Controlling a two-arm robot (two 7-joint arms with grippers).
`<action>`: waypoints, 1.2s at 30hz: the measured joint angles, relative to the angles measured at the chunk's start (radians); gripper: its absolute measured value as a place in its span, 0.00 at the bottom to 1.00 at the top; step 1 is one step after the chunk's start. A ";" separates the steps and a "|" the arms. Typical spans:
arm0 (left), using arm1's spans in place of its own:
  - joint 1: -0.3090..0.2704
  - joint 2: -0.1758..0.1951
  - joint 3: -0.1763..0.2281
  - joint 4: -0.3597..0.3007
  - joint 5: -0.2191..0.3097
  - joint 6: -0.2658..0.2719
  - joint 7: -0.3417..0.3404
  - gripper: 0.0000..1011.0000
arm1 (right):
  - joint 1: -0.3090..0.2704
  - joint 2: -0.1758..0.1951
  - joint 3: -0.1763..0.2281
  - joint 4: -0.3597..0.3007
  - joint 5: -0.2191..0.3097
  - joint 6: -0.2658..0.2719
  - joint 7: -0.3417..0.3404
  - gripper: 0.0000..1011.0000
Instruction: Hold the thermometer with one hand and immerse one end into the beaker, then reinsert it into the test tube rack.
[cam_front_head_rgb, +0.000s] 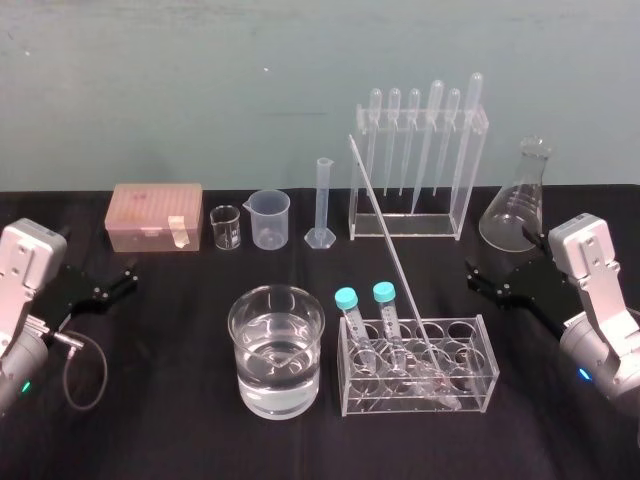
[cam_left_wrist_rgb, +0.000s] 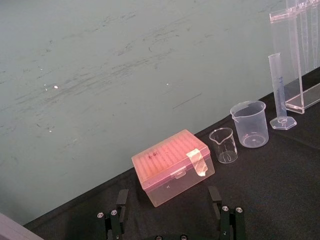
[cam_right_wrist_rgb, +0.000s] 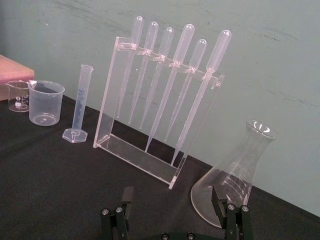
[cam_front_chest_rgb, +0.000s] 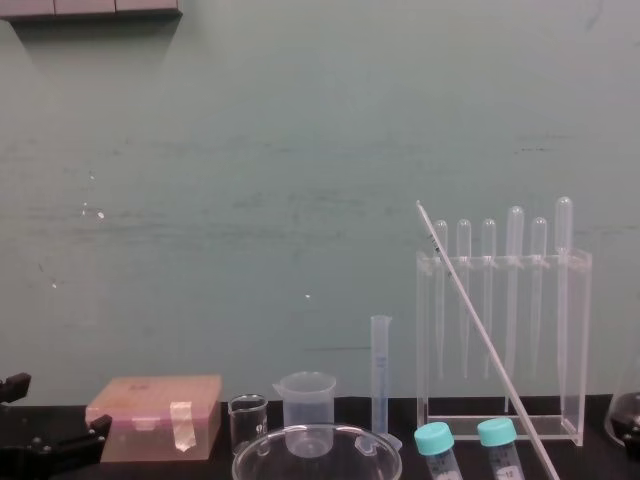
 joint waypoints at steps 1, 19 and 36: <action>0.000 0.000 0.000 0.000 0.000 0.000 0.000 1.00 | 0.000 0.000 0.000 0.000 0.000 0.000 0.000 0.99; 0.000 0.000 0.000 0.000 0.000 0.000 0.000 1.00 | 0.000 0.000 0.000 0.000 0.000 0.000 0.000 0.99; 0.000 0.000 0.000 0.000 0.000 0.000 0.000 1.00 | 0.000 0.000 0.000 0.000 0.000 0.000 0.000 0.99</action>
